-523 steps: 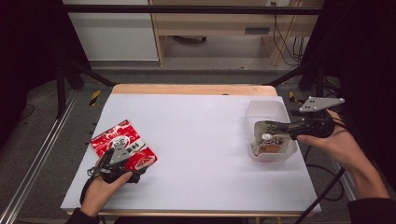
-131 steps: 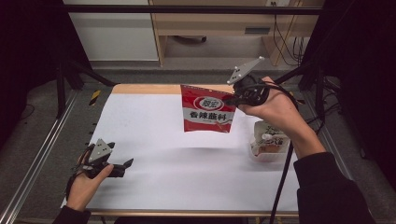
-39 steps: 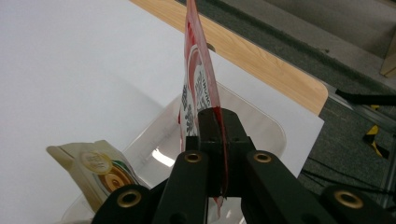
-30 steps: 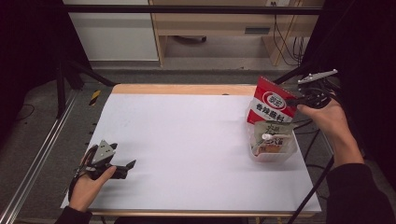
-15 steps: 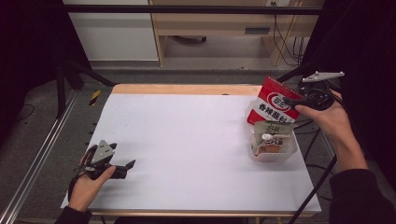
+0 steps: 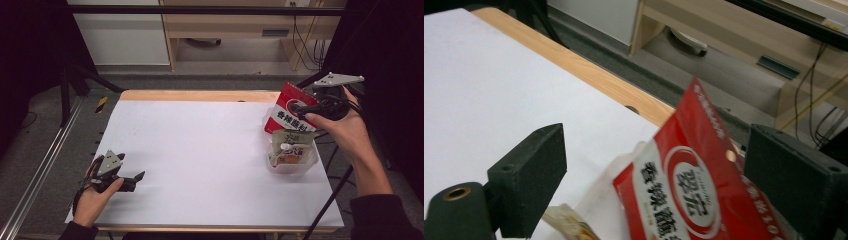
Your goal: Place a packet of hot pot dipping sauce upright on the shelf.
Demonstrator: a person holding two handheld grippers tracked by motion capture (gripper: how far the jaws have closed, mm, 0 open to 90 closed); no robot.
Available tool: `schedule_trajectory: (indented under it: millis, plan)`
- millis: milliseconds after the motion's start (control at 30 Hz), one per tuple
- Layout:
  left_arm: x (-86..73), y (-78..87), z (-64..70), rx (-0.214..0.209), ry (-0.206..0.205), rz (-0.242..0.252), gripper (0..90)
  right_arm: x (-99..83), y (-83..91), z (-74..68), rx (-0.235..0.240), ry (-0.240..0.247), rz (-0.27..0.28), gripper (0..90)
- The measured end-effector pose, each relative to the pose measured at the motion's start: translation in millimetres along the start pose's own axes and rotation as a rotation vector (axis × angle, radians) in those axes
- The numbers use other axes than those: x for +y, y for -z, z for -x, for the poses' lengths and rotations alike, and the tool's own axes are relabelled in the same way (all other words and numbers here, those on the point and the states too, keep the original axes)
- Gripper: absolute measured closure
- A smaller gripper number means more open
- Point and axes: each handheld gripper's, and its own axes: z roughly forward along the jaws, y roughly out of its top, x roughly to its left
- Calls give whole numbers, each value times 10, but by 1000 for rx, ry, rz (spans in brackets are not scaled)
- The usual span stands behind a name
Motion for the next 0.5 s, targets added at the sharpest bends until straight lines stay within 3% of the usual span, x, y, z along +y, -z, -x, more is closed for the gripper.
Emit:
schedule_trajectory:
  millis: [233, 500]
  plan:
    - [0, -2, 3, 0, -3, -2, 51, 56, 43, -287, 47, 11, 41, 88]
    - [-12, 3, -7, 4, 1, -7, 51, 67, 108, -759, 109, 28, 94, 64]
